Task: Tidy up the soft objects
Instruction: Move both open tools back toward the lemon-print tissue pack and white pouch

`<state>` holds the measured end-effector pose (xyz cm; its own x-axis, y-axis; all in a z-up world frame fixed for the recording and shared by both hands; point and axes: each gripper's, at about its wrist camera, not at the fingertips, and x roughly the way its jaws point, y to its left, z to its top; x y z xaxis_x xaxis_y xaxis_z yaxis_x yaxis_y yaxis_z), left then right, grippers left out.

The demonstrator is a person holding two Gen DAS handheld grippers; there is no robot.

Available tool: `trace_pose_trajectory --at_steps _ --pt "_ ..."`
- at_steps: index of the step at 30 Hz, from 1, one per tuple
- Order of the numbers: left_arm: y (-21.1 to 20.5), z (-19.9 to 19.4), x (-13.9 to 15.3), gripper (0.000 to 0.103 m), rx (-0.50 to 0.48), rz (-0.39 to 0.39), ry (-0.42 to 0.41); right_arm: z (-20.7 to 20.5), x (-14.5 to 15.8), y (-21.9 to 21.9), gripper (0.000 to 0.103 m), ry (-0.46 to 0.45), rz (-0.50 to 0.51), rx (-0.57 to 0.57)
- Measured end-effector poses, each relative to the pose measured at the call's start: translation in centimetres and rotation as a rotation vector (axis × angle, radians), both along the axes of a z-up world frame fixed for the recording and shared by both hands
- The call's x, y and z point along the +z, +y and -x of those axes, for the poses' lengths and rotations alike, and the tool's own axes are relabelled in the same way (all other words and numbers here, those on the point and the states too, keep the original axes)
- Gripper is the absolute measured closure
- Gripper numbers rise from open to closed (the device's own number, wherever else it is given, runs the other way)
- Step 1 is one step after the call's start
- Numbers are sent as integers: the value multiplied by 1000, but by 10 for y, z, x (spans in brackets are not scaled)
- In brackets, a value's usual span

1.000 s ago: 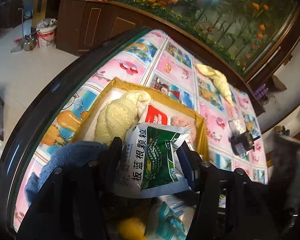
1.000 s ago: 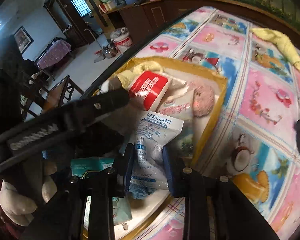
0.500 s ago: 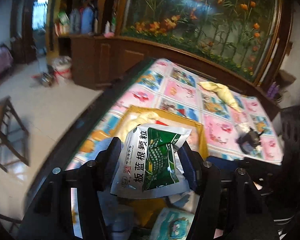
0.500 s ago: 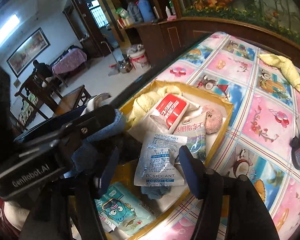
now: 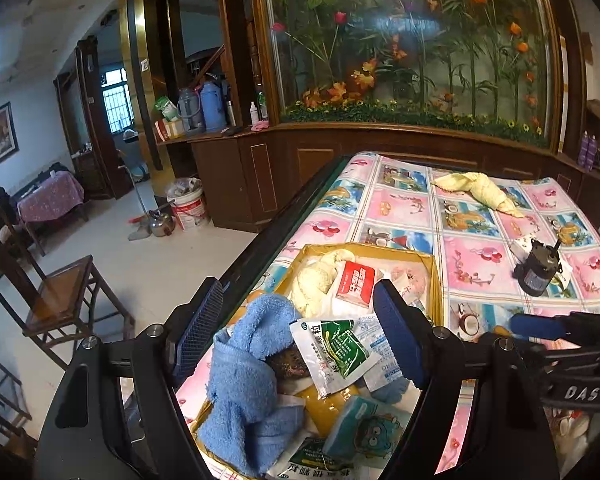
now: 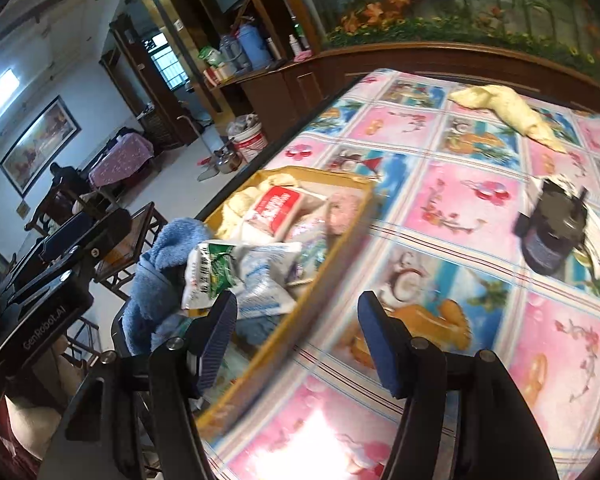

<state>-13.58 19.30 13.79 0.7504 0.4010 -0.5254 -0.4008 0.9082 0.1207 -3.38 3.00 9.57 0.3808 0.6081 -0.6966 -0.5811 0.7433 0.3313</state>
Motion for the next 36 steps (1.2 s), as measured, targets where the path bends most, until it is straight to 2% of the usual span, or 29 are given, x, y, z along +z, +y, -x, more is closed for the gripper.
trace_pose_trajectory --at_steps 5,17,19,25,28,31,36 --pt "-13 2 0 24 -1 -46 16 -1 -9 -34 40 20 2 -66" --pt "-43 -4 -1 24 -83 -57 53 -11 -25 -114 40 67 -27 -207" --pt "-48 -4 0 24 -126 -21 56 -13 -25 -132 40 61 -30 -238" --pt "-70 -2 0 24 -340 186 54 -30 -19 -206 40 43 -48 -411" --pt "-87 -11 -9 24 -401 225 78 -46 -17 -237 40 36 -20 -501" --pt "-102 -19 -19 24 -448 246 115 -69 -19 -251 40 51 -11 -544" --pt "-111 -20 -30 24 -504 287 136 -127 -11 -232 40 68 34 -501"
